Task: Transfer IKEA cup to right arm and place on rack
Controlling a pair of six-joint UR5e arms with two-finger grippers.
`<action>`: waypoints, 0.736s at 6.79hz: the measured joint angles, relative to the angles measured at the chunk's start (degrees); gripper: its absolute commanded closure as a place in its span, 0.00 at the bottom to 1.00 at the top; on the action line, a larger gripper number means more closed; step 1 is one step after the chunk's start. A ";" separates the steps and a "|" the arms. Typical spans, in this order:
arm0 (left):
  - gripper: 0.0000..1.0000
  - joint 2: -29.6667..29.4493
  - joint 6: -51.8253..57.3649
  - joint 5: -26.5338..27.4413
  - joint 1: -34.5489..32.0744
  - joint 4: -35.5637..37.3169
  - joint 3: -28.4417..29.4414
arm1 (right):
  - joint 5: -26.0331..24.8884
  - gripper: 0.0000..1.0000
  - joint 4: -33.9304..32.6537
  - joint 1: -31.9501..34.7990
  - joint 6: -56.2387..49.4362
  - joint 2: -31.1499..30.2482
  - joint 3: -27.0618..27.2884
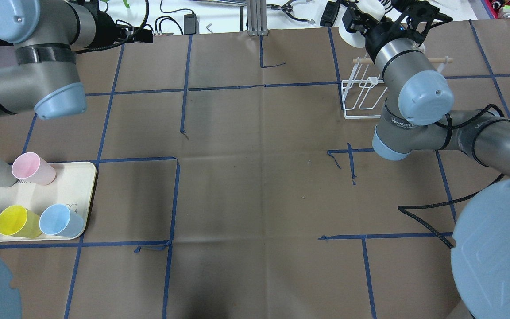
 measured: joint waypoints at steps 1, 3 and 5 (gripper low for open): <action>0.01 0.49 -3.24 6.12 -1.39 -9.71 2.29 | -0.60 0.90 0.88 -1.30 -2.88 1.59 -2.15; 0.01 2.77 -9.38 14.64 -4.02 -29.27 5.90 | -0.80 0.90 0.99 -2.22 -9.24 6.16 -6.11; 0.01 5.51 -14.32 16.35 -5.32 -42.73 8.82 | -0.63 0.90 1.15 -2.93 -15.55 8.86 -7.63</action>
